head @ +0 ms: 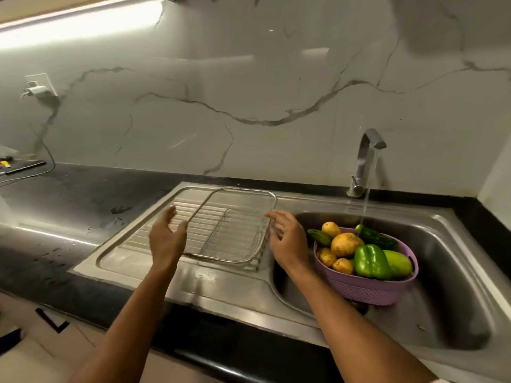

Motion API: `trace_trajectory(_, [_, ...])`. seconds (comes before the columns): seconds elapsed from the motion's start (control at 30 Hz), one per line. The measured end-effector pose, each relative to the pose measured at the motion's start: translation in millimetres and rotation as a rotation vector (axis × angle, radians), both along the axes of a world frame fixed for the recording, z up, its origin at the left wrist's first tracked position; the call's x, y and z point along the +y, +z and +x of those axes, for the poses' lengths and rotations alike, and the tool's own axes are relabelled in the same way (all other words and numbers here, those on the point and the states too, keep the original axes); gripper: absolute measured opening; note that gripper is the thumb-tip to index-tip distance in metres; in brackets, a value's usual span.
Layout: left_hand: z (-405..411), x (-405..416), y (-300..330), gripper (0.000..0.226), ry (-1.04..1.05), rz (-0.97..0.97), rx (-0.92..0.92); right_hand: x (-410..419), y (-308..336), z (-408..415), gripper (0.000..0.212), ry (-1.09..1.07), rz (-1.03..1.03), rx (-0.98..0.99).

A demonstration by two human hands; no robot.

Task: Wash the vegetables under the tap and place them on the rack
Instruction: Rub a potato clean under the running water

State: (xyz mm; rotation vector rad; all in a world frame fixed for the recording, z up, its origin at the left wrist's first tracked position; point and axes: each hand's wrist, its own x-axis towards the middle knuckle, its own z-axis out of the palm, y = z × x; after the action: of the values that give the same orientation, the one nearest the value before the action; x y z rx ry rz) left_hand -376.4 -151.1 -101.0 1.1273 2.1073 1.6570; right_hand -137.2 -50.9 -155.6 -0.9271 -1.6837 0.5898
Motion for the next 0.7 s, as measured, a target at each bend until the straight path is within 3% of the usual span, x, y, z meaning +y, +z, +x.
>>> trace_trajectory(0.07, [32.3,-3.6,19.8,0.048,0.064,0.149,0.206,-1.7,5.4,4.7,0.038,-0.062,0.009,0.014])
trace_trajectory(0.13, [74.1,-4.3,34.7,0.045,0.016,0.315,0.286,-3.1,11.7,12.9,0.036,-0.120,0.006,0.054])
trace_trajectory(0.27, [173.3,2.0,45.1,0.039,-0.280,0.477,0.410,-6.4,17.7,49.4,0.033,-0.227,-0.061,0.148])
trace_trajectory(0.33, [211.2,20.0,34.1,0.037,-0.472,0.383,0.399,-0.4,14.7,78.0,0.030,-0.304,-0.098,0.104])
trace_trajectory(0.47, [259.8,68.2,0.7,0.032,-0.682,0.010,0.127,21.9,4.4,145.1,0.029,-0.433,-0.230,-0.033])
trace_trajectory(0.57, [287.6,101.4,-20.3,0.043,-0.688,-0.238,0.337,35.2,-4.6,181.1,0.029,-0.583,-0.249,-0.043])
trace_trajectory(0.7, [302.4,140.1,-44.6,0.042,-0.767,-0.426,0.392,51.8,-0.5,188.5,0.025,-0.657,-0.195,-0.052])
